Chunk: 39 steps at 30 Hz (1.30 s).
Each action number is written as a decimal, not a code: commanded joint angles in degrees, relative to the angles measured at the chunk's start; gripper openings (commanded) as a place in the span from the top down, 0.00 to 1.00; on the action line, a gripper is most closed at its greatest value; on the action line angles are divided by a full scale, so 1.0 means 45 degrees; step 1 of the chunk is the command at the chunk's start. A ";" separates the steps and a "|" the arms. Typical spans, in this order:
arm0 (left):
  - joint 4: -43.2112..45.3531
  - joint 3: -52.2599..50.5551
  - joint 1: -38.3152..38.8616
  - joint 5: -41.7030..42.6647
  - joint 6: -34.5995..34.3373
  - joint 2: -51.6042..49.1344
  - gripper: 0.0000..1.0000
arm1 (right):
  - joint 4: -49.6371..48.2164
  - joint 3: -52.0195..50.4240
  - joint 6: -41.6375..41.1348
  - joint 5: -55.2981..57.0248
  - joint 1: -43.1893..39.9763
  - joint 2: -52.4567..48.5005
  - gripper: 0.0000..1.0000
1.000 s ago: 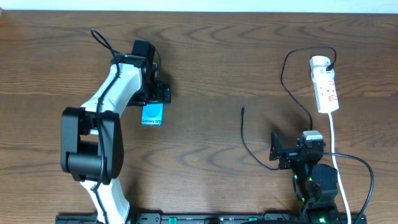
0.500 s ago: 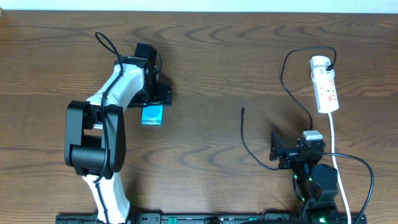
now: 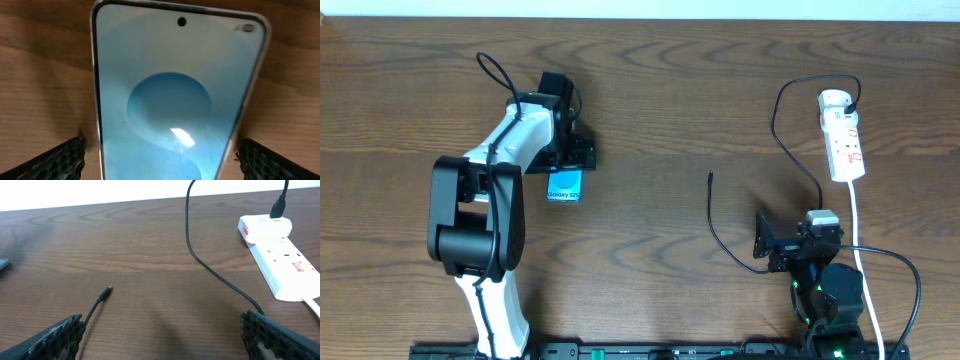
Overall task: Plug charger to phone and switch on socket
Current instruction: 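Lower the left gripper and close it on the phone's bottom edge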
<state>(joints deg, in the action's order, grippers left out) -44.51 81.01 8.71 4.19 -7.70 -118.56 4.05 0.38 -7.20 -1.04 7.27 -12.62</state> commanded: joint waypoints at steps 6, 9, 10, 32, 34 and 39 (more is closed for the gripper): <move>0.0238 -0.0073 -0.0024 -0.0092 0.0369 -0.0233 0.02 | 0.0063 -0.0015 -0.0102 0.0107 -0.0010 0.0053 0.01; 0.0267 -0.0073 -0.0024 -0.0097 0.0374 -0.0233 0.02 | 0.0063 -0.0015 -0.0102 0.0107 -0.0010 0.0053 0.01; 0.0287 -0.0073 -0.0024 -0.0092 0.0432 -0.0233 0.02 | 0.0058 -0.0015 -0.0107 0.0107 -0.0010 0.0053 0.01; 0.0393 -0.0073 -0.0024 -0.0199 0.0801 -0.0233 0.02 | 0.0058 -0.0015 -0.0107 0.0107 -0.0010 0.0053 0.01; 0.0393 -0.0073 -0.0024 -0.0204 0.0801 -0.0233 0.02 | 0.0058 -0.0015 -0.0107 0.0107 -0.0010 0.0053 0.01; 0.0384 -0.0078 -0.0024 -0.0233 0.0801 -0.0233 0.02 | 0.0058 -0.0015 -0.0107 0.0107 -0.0010 0.0053 0.01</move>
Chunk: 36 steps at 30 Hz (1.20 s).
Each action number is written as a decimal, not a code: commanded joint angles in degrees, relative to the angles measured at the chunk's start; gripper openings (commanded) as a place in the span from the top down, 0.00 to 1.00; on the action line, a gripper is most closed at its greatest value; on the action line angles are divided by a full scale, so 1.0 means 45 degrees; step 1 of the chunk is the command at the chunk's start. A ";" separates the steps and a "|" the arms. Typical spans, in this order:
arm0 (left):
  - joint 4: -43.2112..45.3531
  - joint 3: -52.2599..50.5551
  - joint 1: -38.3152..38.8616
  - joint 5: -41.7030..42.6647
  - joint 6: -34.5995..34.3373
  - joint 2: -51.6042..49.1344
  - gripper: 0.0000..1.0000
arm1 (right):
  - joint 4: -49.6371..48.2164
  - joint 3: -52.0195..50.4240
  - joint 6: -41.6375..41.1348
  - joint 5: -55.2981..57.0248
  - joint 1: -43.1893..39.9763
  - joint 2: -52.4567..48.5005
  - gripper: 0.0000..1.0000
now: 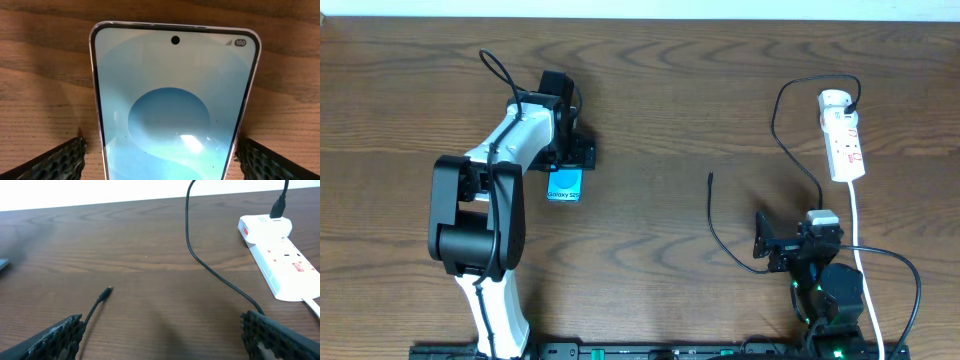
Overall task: Plug charger to phone and switch on socket
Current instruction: 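Lower the left gripper and close it on the phone's bottom edge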
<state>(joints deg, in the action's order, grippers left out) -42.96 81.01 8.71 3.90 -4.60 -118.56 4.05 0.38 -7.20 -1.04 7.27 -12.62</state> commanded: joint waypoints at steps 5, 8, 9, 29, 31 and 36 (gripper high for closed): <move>0.0049 -0.0126 -0.0024 -0.0170 0.0112 -0.0233 0.02 | 0.0058 -0.0015 -0.0107 0.0107 -0.0010 0.0053 0.01; 0.0049 -0.0151 -0.0024 -0.0170 0.0112 -0.0233 0.02 | 0.0058 -0.0015 -0.0107 0.0107 -0.0010 0.0053 0.01; 0.0049 -0.0151 -0.0024 -0.0170 0.0112 -0.0233 0.02 | 0.0058 -0.0015 -0.0107 0.0107 -0.0010 0.0053 0.01; 0.0039 -0.0151 -0.0024 -0.0170 0.0112 -0.0233 0.14 | 0.0058 -0.0015 -0.0102 0.0107 -0.0010 0.0053 0.01; 0.0034 -0.0151 -0.0024 -0.0170 0.0112 -0.0233 0.15 | 0.0058 -0.0015 -0.0107 0.0107 -0.0010 0.0053 0.01; 0.0000 -0.0151 -0.0024 -0.0170 0.0112 -0.0233 0.21 | 0.0058 -0.0015 -0.0107 0.0107 -0.0010 0.0053 0.01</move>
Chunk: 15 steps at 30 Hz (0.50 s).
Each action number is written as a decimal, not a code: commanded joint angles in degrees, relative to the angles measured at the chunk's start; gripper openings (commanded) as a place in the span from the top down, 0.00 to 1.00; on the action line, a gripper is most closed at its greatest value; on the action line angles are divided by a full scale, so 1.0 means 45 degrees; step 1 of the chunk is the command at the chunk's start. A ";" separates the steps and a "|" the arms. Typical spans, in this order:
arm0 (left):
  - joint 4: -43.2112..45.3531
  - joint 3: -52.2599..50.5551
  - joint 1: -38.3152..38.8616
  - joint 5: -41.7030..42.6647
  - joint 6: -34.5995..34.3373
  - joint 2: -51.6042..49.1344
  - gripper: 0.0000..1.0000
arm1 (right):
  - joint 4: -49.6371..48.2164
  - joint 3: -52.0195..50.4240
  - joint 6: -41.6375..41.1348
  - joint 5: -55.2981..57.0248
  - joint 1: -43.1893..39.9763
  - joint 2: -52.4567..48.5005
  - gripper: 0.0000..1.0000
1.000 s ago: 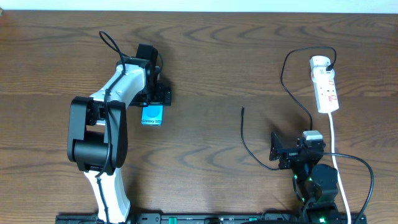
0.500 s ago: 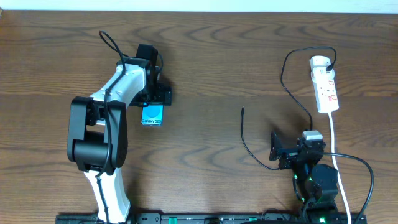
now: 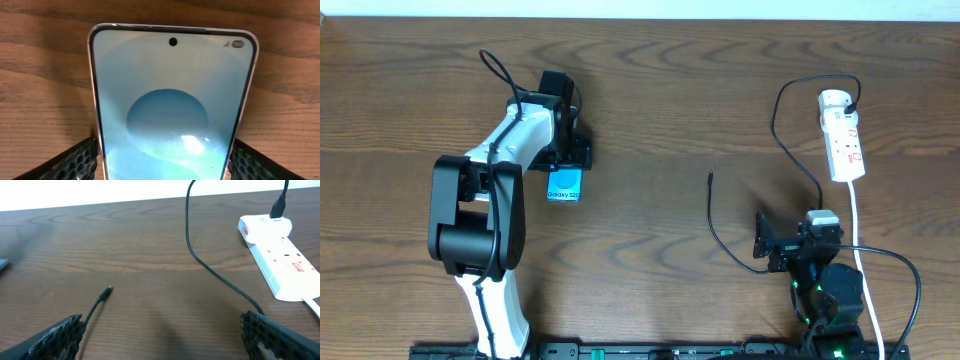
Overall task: Plug charger to phone and switch on socket
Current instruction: 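Lower the left gripper and close it on the phone's bottom edge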
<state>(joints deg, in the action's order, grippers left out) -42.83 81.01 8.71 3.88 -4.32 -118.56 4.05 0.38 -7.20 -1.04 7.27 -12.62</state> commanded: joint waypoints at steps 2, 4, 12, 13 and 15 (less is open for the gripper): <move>-0.0029 -0.0151 -0.0024 -0.0165 0.0049 -0.0233 0.22 | 0.0058 -0.0015 -0.0107 0.0107 -0.0010 0.0053 0.01; -0.0029 -0.0151 -0.0024 -0.0165 0.0049 -0.0233 0.25 | 0.0063 -0.0015 -0.0107 0.0107 -0.0010 0.0053 0.01; -0.0029 -0.0151 -0.0024 -0.0165 0.0049 -0.0233 0.33 | 0.0058 -0.0015 -0.0102 0.0107 -0.0010 0.0053 0.01; -0.0029 -0.0151 -0.0024 -0.0165 0.0049 -0.0233 0.34 | 0.0058 -0.0015 -0.0107 0.0107 -0.0010 0.0053 0.01; -0.0029 -0.0151 -0.0024 -0.0165 0.0049 -0.0233 0.36 | 0.0063 -0.0015 -0.0107 0.0107 -0.0010 0.0053 0.01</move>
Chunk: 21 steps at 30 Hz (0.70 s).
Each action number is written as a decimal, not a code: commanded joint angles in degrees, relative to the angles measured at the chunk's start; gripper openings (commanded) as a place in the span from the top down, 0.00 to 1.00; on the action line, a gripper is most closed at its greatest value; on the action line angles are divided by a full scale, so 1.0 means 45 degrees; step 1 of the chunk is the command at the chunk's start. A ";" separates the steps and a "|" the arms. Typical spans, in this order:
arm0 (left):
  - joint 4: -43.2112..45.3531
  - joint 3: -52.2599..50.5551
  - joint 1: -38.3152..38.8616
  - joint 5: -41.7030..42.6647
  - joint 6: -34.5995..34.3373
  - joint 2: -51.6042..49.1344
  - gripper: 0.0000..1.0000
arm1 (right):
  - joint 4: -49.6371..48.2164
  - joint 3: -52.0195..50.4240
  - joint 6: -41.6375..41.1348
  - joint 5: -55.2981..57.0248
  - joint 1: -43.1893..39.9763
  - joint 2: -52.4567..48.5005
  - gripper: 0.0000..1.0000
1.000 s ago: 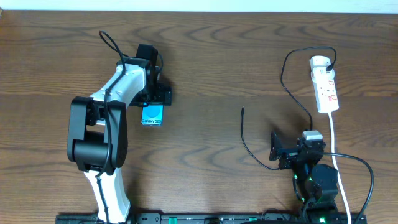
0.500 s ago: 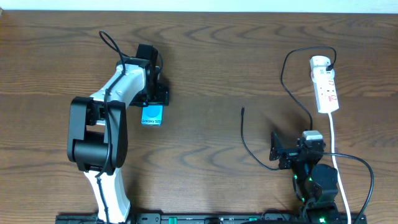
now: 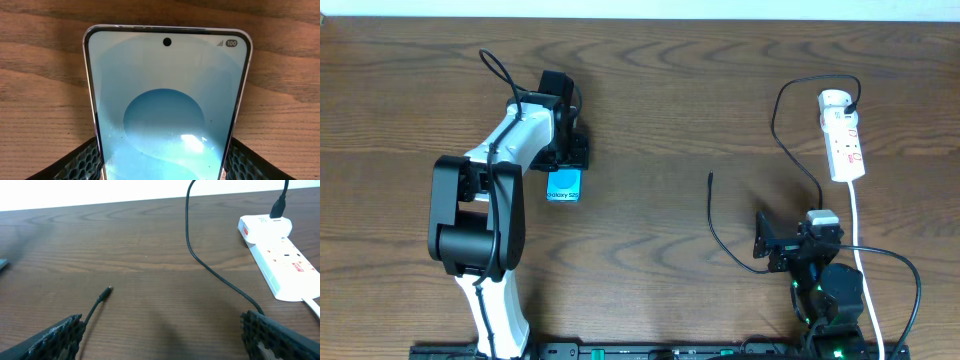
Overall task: Plug charger to phone and switch on socket
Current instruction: 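Lower the left gripper and close it on the phone's bottom edge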
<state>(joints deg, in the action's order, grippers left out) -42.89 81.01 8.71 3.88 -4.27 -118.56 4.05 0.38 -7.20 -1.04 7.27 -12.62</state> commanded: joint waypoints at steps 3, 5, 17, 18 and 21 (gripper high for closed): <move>-0.0015 -0.0151 -0.0024 -0.0165 0.0039 -0.0233 0.39 | 0.0058 -0.0015 -0.0102 0.0107 -0.0010 0.0053 0.01; -0.0015 -0.0151 -0.0024 -0.0165 0.0044 -0.0233 0.41 | 0.0063 -0.0015 -0.0102 0.0107 -0.0010 0.0053 0.01; -0.0019 -0.0151 -0.0024 -0.0165 0.0141 -0.0233 0.48 | 0.0058 -0.0015 -0.0102 0.0107 -0.0010 0.0053 0.01; -0.0019 -0.0151 -0.0024 -0.0165 0.0141 -0.0233 0.49 | 0.0058 -0.0015 -0.0107 0.0107 -0.0010 0.0053 0.01; -0.0019 -0.0151 -0.0024 -0.0165 0.0141 -0.0233 0.55 | 0.0058 -0.0015 -0.0107 0.0107 -0.0010 0.0053 0.01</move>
<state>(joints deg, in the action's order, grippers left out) -42.89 81.01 8.69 3.88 -4.23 -118.56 4.05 0.38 -7.20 -1.04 7.27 -12.62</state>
